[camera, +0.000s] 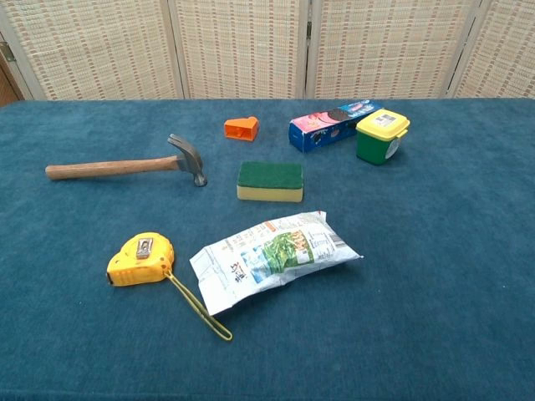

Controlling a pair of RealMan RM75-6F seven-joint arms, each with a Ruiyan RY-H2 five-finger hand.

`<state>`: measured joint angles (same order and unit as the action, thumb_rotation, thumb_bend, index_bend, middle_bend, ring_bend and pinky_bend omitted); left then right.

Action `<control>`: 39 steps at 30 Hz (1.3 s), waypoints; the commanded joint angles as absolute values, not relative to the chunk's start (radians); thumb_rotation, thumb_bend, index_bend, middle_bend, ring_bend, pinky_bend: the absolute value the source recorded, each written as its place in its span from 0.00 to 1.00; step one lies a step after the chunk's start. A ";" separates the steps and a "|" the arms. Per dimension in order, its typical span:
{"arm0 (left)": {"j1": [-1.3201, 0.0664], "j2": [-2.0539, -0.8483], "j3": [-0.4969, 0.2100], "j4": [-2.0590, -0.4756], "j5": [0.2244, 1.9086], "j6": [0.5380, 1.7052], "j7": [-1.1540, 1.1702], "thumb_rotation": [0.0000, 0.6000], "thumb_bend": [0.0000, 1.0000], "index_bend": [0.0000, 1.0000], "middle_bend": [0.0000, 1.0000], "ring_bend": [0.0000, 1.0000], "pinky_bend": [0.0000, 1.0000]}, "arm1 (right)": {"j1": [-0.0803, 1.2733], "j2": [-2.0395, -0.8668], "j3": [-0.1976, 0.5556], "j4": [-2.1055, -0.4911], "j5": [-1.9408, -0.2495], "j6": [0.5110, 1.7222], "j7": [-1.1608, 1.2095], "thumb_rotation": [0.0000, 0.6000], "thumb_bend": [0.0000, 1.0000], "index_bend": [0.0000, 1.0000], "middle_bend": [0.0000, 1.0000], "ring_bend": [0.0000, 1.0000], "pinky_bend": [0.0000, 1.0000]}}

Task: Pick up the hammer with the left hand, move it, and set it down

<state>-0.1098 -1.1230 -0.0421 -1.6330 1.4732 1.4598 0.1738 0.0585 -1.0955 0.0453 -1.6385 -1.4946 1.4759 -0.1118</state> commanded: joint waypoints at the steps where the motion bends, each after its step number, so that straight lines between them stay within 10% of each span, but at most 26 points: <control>1: -0.110 -1.124 -0.042 -1.635 1.474 1.461 0.175 1.00 0.36 0.03 0.01 0.03 0.00 | 0.060 -1.095 0.045 -1.638 -1.495 1.473 -0.110 1.00 0.27 0.24 0.34 0.27 0.30; 16: -0.166 -1.113 -0.081 -1.603 1.500 1.433 0.110 1.00 0.36 0.03 0.01 0.02 0.00 | 0.056 -1.058 0.058 -1.666 -1.523 1.513 -0.115 1.00 0.27 0.24 0.34 0.27 0.30; 39: -0.628 -1.256 -0.226 -1.466 1.263 0.861 0.195 1.00 0.36 0.16 0.14 0.01 0.00 | 0.039 -1.022 0.056 -1.695 -1.529 1.536 -0.100 1.00 0.27 0.24 0.33 0.27 0.30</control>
